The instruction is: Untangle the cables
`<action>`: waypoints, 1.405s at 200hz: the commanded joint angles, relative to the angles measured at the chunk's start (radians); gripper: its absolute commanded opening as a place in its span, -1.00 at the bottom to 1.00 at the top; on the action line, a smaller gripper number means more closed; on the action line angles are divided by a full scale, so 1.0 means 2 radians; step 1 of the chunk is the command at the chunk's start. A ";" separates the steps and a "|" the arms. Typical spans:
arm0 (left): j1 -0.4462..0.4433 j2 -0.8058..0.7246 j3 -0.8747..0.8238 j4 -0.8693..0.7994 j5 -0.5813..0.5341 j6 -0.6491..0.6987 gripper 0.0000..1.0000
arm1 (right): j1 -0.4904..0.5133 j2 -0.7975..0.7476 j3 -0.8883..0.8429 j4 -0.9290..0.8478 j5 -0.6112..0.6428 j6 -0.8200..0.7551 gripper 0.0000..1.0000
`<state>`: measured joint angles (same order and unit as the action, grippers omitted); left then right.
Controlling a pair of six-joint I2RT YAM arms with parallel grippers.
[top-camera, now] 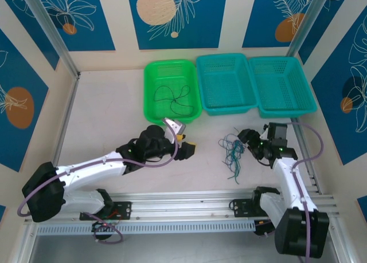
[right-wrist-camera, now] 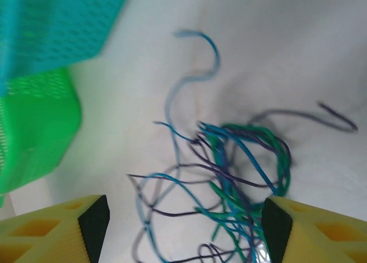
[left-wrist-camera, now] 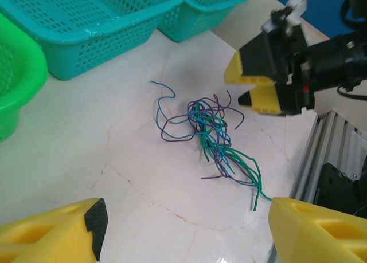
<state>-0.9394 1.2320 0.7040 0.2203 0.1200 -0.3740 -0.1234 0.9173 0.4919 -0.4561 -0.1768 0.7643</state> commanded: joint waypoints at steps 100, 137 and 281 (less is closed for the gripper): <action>-0.005 -0.018 -0.012 0.010 -0.046 0.008 0.52 | 0.118 0.151 0.015 0.049 0.085 -0.026 -0.54; -0.003 -0.031 -0.005 -0.038 -0.058 0.029 0.56 | 0.147 0.106 0.036 0.029 0.087 -0.062 -1.00; 0.122 -0.089 -0.001 -0.086 0.158 0.185 0.42 | 0.370 0.093 0.209 -0.047 -0.120 -0.271 -1.00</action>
<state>-0.7067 1.0374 0.7055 0.0109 0.3477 -0.0494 0.5568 1.0805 0.8597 -0.5282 -0.3355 0.2852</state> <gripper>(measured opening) 0.709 0.068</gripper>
